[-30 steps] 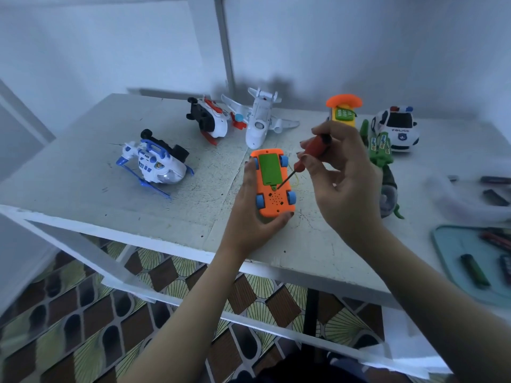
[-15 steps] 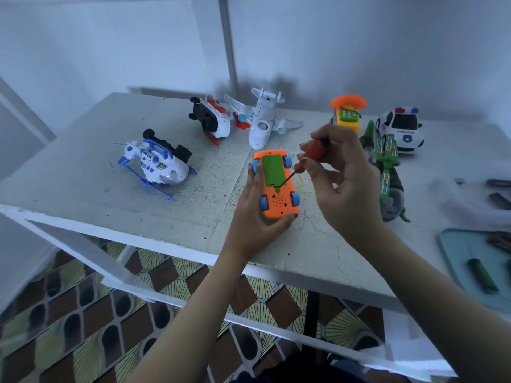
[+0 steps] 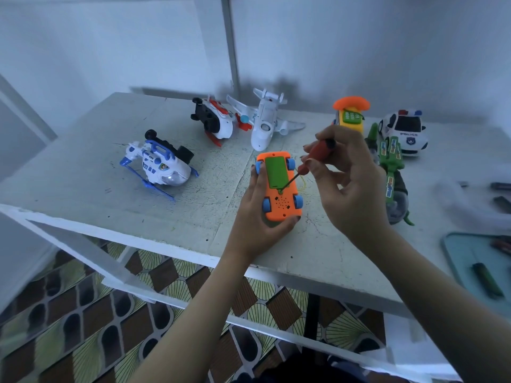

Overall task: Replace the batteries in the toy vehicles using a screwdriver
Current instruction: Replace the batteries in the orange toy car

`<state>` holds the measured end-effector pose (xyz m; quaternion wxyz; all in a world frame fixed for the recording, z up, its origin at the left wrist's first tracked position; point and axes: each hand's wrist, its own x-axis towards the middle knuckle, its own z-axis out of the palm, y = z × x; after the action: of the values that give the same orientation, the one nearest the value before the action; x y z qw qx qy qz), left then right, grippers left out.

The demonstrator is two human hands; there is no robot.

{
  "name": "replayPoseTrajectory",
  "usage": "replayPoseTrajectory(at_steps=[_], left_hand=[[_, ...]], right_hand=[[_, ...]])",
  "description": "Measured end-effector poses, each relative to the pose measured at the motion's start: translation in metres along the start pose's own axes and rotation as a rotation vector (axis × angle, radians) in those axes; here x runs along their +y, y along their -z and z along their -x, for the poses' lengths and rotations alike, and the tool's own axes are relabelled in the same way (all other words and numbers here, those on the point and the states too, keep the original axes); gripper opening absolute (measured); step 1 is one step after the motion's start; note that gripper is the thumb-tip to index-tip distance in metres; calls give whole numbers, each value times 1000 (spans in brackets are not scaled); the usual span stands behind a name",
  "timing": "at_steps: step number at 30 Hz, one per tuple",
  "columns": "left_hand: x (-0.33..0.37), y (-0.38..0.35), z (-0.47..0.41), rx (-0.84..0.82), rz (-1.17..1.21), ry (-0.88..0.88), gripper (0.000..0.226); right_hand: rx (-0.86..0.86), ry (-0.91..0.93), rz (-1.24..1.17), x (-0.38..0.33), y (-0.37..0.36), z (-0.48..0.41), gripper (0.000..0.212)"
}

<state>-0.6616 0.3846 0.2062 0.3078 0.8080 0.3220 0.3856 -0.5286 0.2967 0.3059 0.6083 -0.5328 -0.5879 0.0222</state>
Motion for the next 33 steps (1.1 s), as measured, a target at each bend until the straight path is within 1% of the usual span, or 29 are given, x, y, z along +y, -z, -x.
replayPoseTrajectory(at_steps=[7, 12, 15, 19, 33], left_hand=[[0, 0, 0, 5, -5, -4, 107], [-1, -1, 0, 2, 0, -7, 108], [-1, 0, 1, -1, 7, 3, 107], [0, -1, 1, -5, 2, -1, 108], [0, -1, -1, -11, -2, 1, 106]], right_hand=[[-46, 48, 35, 5, 0, 1, 36], [-95, 180, 131, 9, 1, 2, 32], [-44, 115, 52, 8, 2, 2, 33], [6, 80, -18, -1, 7, -2, 32], [-68, 24, -6, 5, 4, -2, 37]])
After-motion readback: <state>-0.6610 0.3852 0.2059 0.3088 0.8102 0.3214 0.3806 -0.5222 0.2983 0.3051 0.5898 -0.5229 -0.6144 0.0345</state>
